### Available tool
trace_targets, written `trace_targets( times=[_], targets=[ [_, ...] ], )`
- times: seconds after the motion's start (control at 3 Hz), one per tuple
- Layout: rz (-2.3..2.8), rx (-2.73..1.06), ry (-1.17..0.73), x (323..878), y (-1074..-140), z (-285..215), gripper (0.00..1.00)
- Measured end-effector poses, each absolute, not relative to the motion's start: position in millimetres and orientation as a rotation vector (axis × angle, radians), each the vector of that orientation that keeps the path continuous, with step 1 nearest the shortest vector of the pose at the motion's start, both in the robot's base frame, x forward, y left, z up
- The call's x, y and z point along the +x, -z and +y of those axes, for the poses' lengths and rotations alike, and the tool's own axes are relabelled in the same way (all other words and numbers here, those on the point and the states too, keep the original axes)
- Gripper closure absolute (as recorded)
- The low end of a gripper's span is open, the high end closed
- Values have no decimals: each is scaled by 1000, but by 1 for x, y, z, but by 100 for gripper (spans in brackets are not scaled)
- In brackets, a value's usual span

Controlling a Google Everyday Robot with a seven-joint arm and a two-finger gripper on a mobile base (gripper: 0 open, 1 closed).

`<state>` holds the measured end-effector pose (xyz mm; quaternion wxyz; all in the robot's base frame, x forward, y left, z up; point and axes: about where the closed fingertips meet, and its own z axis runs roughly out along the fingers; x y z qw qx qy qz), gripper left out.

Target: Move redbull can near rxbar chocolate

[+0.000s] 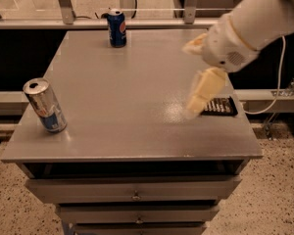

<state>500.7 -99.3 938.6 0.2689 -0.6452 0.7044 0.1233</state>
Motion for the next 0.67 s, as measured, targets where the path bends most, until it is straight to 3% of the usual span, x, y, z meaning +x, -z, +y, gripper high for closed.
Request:
trace_targets(
  times=[0.33, 0.67],
  targets=[
    [1757, -1741, -480, 511, -940, -37, 0],
    [1757, -1741, -480, 511, -940, -37, 0]
  ],
)
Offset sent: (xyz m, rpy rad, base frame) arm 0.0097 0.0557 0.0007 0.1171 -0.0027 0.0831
